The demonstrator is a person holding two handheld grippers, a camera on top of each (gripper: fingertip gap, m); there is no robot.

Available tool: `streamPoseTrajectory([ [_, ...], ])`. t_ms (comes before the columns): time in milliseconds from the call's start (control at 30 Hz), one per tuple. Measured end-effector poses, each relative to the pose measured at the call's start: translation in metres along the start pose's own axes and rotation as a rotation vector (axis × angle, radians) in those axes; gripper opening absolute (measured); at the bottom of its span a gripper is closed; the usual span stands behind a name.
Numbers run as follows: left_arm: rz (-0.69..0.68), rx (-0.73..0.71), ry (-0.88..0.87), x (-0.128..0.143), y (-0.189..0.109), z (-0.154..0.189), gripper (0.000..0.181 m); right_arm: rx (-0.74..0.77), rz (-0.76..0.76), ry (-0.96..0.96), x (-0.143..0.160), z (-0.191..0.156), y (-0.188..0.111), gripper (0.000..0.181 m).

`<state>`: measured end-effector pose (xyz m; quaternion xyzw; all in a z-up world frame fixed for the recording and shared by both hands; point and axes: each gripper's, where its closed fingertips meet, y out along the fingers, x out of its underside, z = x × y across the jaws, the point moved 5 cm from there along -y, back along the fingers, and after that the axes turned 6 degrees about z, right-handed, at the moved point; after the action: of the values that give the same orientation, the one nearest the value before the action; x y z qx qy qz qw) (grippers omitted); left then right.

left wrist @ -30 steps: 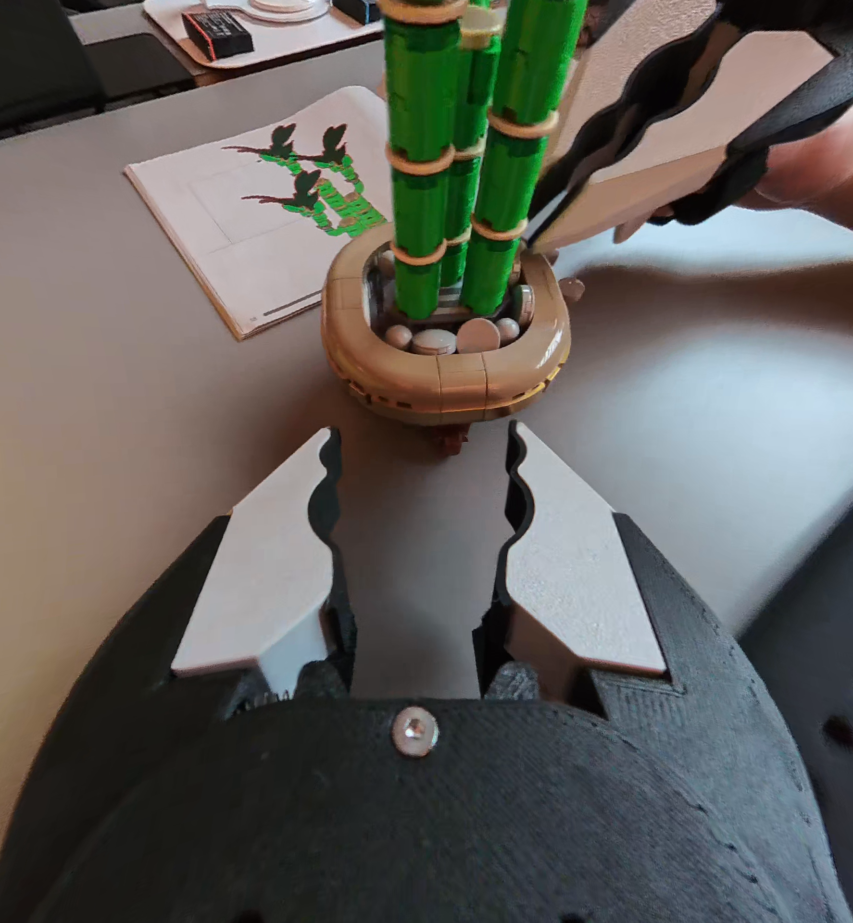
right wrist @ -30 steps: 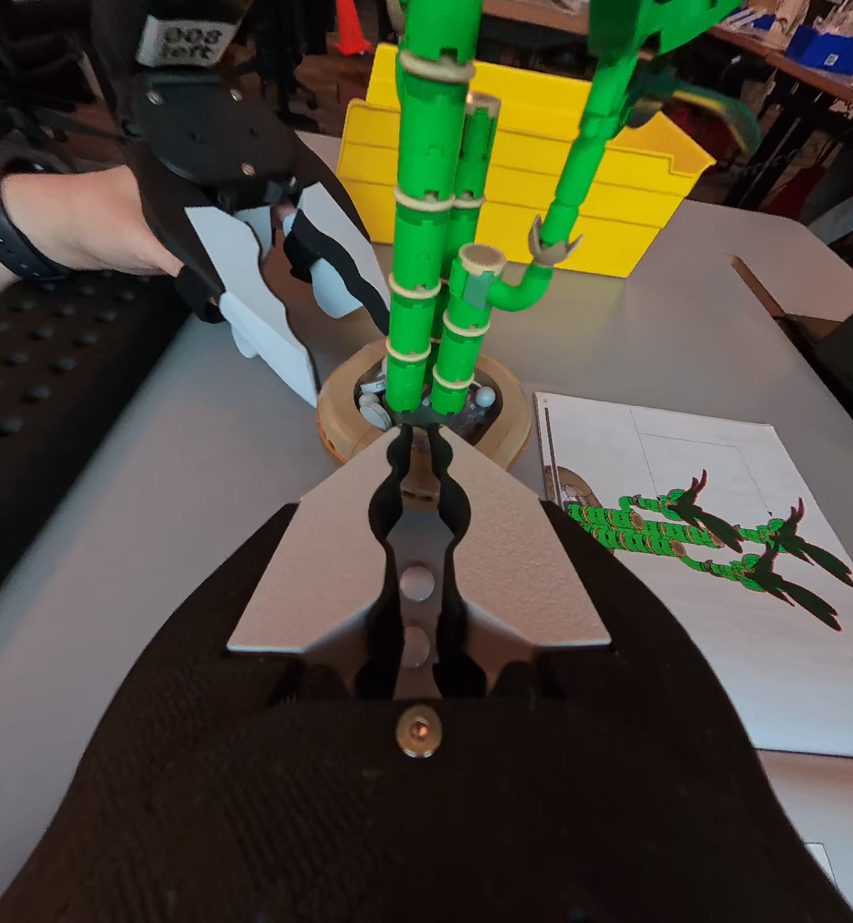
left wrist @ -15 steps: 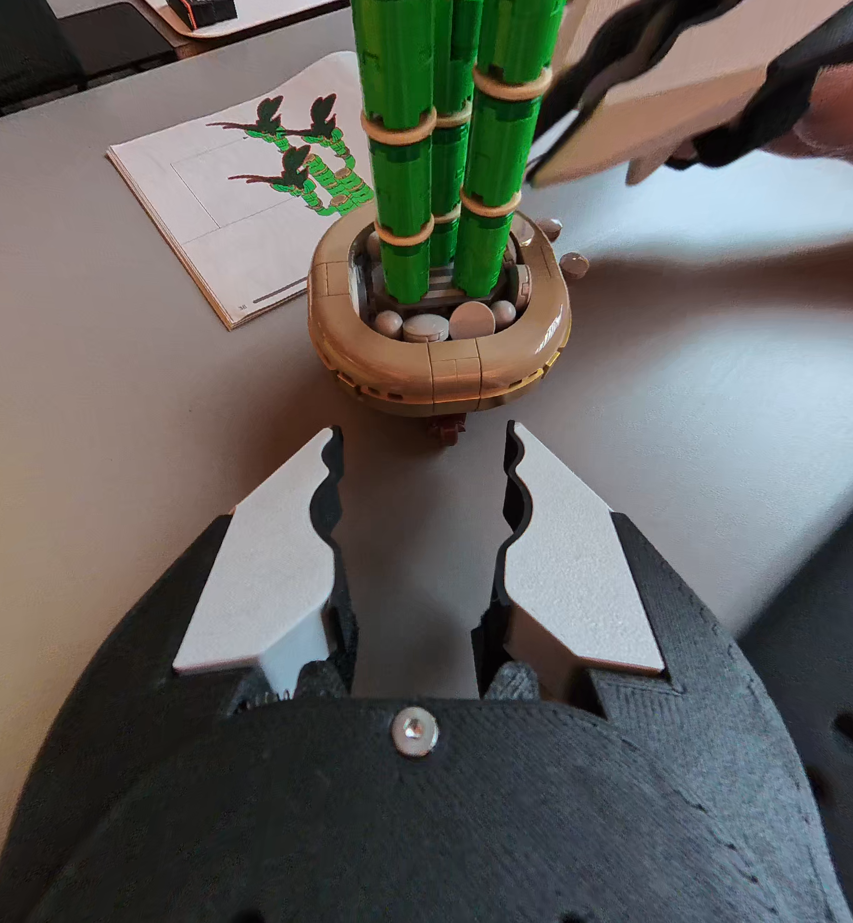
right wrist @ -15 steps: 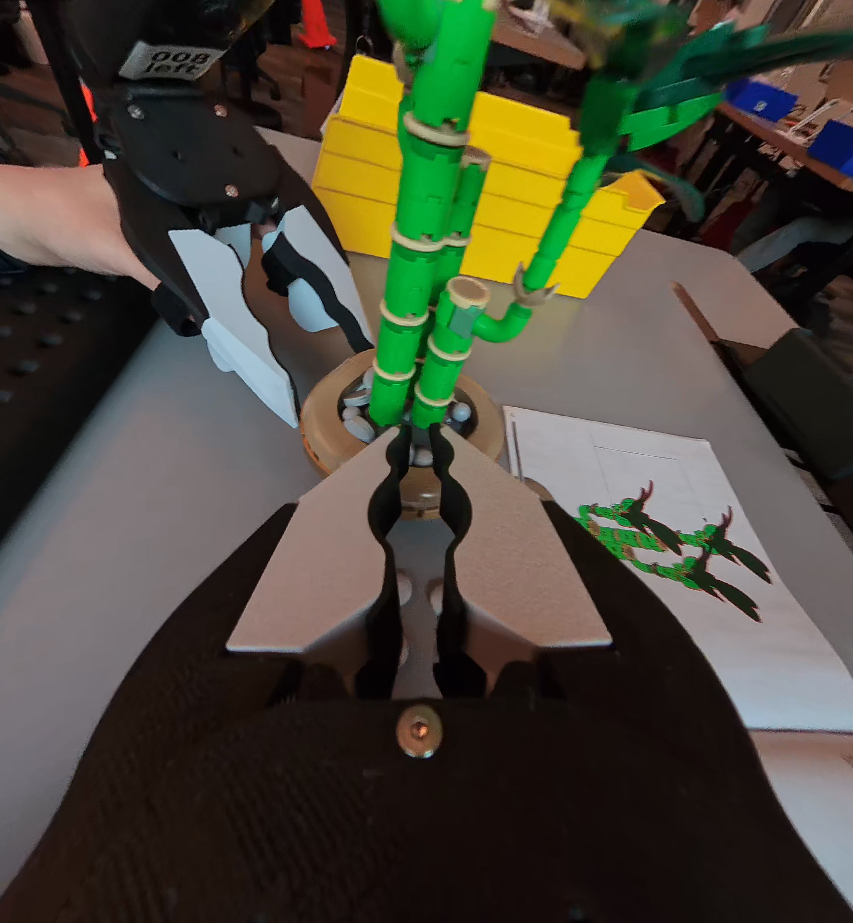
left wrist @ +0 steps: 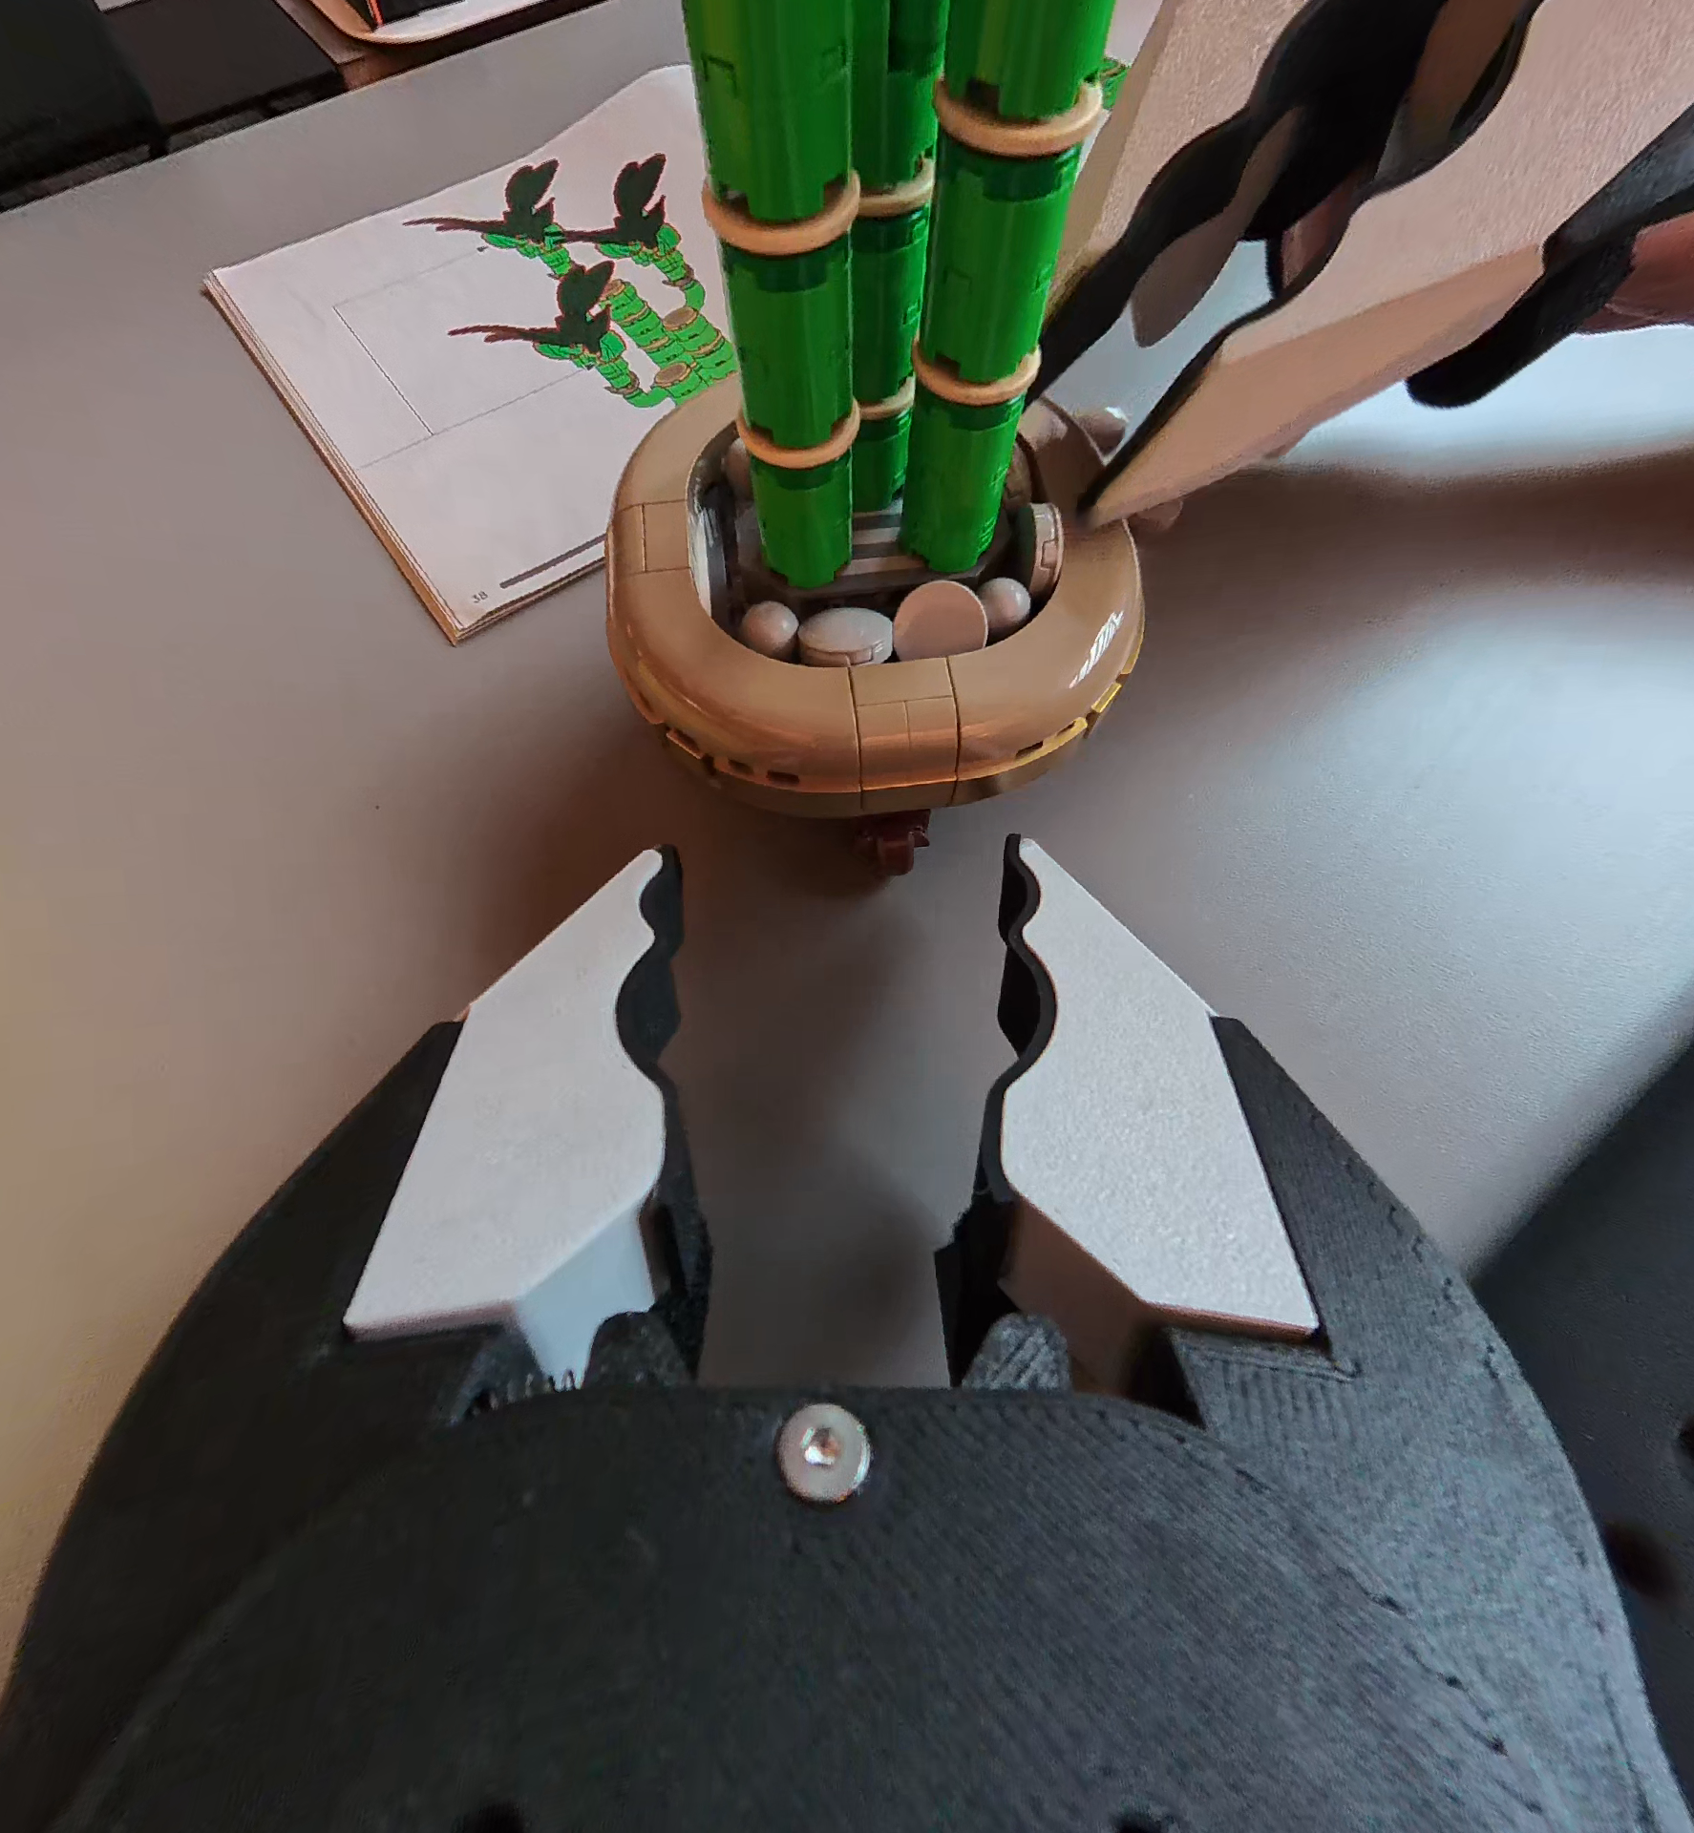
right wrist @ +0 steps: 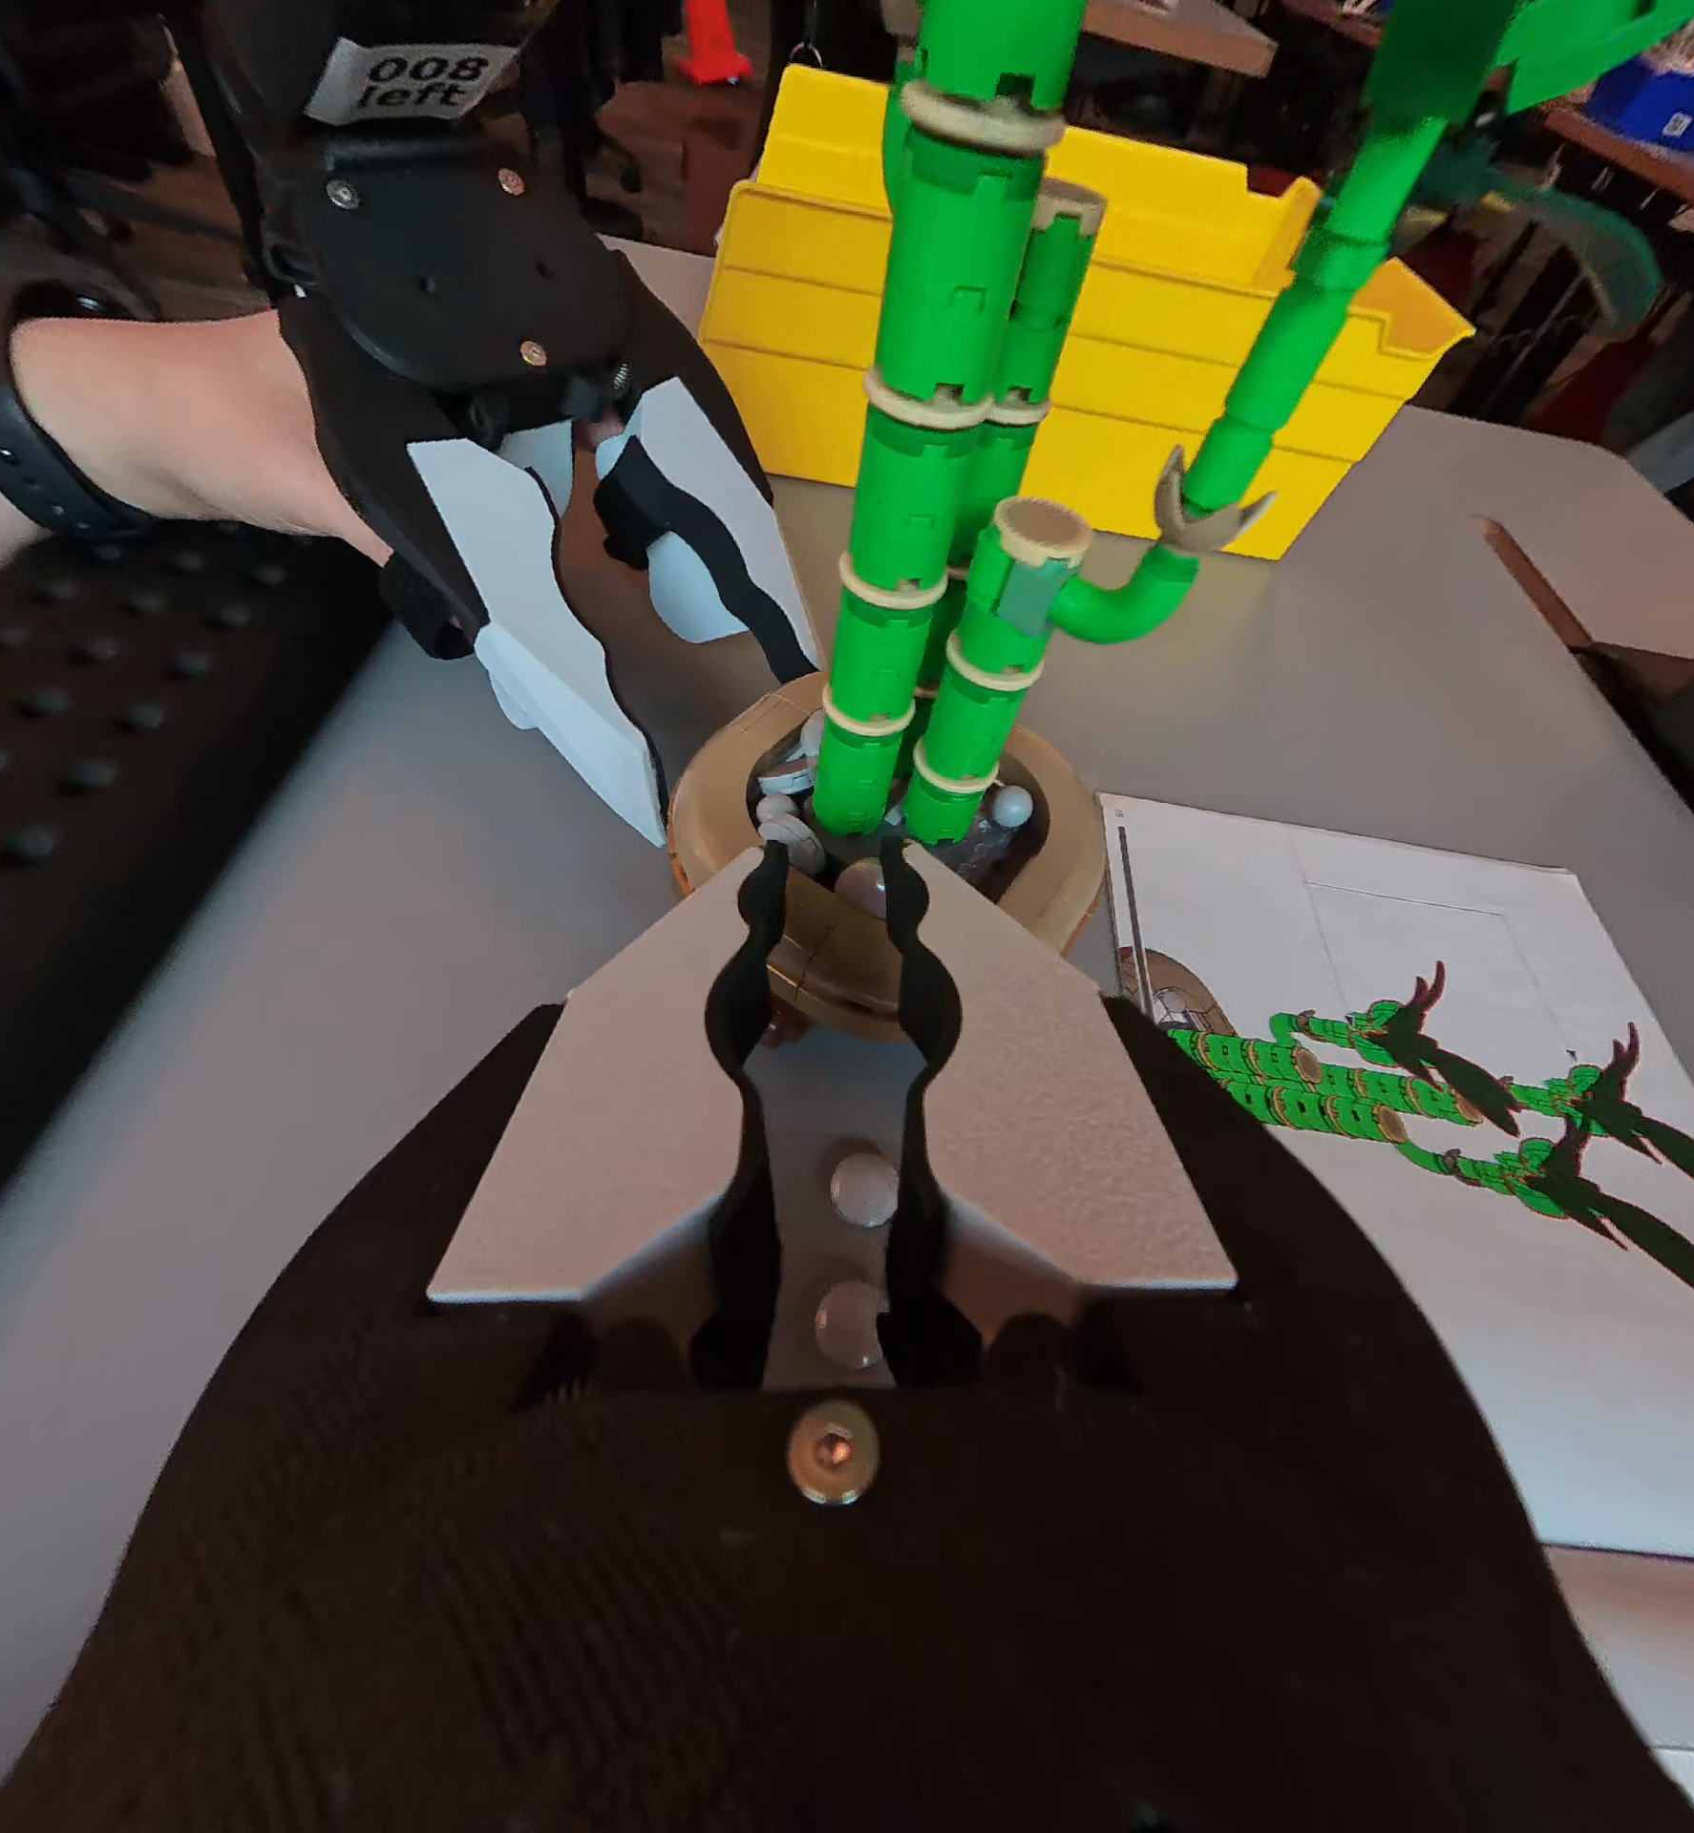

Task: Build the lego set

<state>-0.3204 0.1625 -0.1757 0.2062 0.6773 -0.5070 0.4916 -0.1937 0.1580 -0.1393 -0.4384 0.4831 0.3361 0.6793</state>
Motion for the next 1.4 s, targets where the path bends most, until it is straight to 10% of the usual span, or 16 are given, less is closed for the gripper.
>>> streamPoseTrajectory([
  [1033, -0.045, -0.018, 0.035, 0.005, 0.003, 0.001, 0.062, 0.272, 0.038, 0.015, 0.005, 0.051, -0.042, 0.021],
  [1400, 0.12, 0.057, -0.02, -0.014, -0.004, 0.009, 0.09, 1.161, 0.191, -0.302, -0.022, 0.117, -0.225, 0.011],
])
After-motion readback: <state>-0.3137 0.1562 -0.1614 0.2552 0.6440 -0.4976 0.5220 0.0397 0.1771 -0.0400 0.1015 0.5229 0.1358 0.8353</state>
